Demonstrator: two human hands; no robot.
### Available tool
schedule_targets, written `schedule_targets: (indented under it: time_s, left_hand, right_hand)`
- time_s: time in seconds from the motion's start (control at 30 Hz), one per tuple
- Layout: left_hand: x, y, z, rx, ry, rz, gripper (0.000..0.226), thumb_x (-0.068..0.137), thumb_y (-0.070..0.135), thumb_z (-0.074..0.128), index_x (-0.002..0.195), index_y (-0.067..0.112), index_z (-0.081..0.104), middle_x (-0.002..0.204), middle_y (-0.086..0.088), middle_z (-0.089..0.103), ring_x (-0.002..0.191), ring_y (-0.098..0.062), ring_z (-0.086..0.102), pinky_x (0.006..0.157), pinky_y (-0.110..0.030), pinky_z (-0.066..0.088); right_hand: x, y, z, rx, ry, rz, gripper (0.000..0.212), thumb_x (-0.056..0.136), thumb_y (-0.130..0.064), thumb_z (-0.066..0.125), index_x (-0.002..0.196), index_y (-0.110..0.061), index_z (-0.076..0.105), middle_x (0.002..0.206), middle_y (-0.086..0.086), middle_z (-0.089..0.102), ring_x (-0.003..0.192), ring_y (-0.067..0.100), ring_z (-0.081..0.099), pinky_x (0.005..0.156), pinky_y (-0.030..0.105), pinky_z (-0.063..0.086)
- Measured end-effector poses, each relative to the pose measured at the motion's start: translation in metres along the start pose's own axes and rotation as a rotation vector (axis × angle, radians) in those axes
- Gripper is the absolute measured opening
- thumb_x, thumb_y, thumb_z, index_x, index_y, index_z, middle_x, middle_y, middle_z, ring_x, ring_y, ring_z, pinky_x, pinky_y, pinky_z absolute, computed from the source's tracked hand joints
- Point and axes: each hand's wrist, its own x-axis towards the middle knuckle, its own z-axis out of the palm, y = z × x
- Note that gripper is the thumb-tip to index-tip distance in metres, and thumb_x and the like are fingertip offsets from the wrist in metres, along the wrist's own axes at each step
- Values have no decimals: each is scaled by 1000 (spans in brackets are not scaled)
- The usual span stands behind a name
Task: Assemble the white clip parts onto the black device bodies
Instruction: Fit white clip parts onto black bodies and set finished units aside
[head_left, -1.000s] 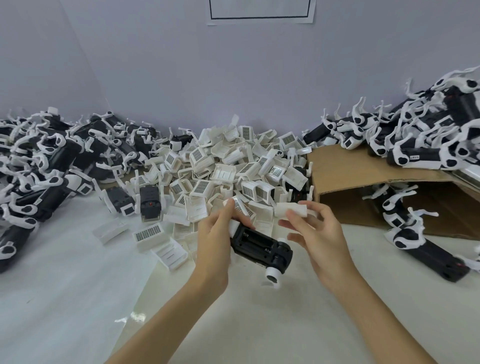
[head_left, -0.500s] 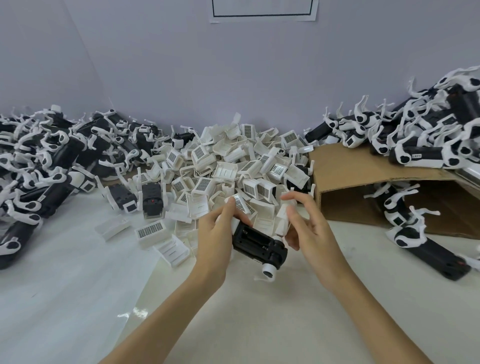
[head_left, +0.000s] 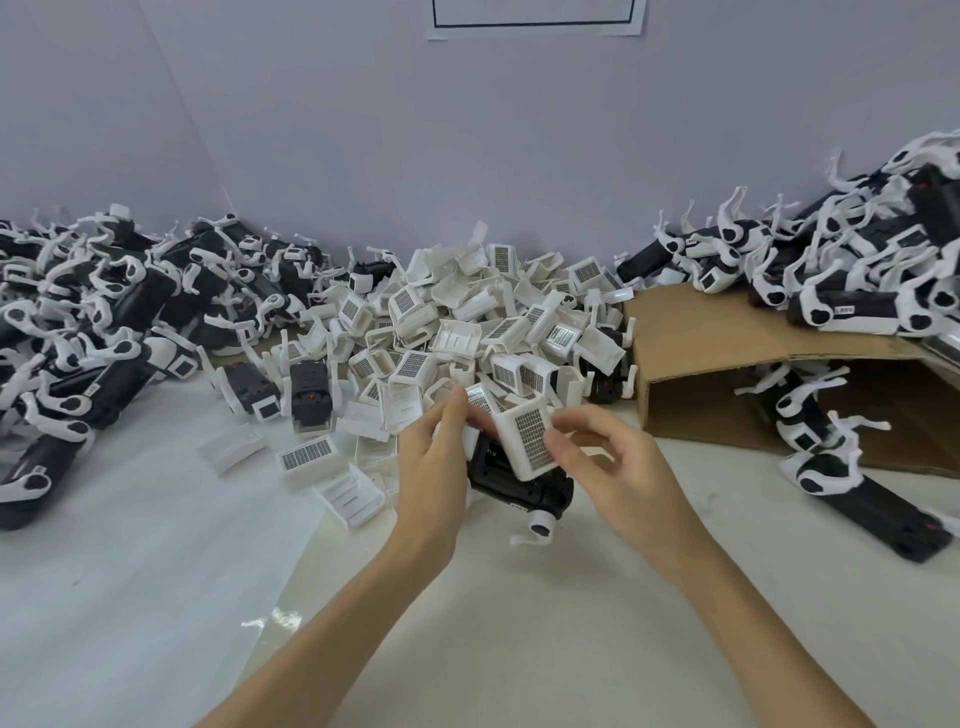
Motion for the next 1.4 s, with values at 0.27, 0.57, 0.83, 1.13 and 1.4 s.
schedule_targets:
  time_s: [0.27, 0.57, 0.83, 1.13, 1.4]
  left_hand:
    - [2, -4, 0, 11, 14, 41, 52, 113, 40, 47, 73, 15, 69, 73, 1, 65, 70, -8, 60, 65, -13, 46]
    - [-1, 0, 1, -3, -22, 43, 57, 112, 49, 43, 82, 10, 71, 77, -6, 67, 73, -18, 62, 69, -28, 52]
    - [-1, -2, -3, 50, -62, 253, 58, 111, 46, 40, 77, 10, 70, 78, -15, 68, 75, -27, 63, 75, -34, 49]
    - [16, 4, -24, 430, -303, 561, 44, 96, 47, 68, 131, 22, 61, 125, 7, 63, 125, -22, 60, 105, -32, 48]
    - [22, 11, -33, 430, -472, 466, 61, 89, 46, 81, 143, 43, 53, 136, 10, 64, 132, -25, 59, 111, -51, 48]
  right_hand:
    - [-4, 0, 9, -153, 6, -8, 17, 105, -25, 60, 109, -26, 77, 101, -12, 77, 96, 10, 72, 86, 34, 57]
    - [-5, 8, 16, -472, 3, -208, 17, 103, -25, 61, 108, -20, 77, 104, -8, 65, 101, 11, 62, 86, 24, 51]
    - [-5, -2, 8, -158, -275, 53, 23, 100, -41, 66, 122, -36, 70, 115, -16, 74, 113, 4, 68, 101, 33, 53]
    - [-6, -7, 10, -512, 116, -430, 45, 84, -44, 80, 119, -16, 72, 111, -11, 68, 111, 12, 60, 97, 21, 43]
    - [-1, 0, 4, -761, 221, -596, 48, 92, -54, 74, 123, -18, 71, 116, -10, 68, 114, 13, 61, 108, 40, 35]
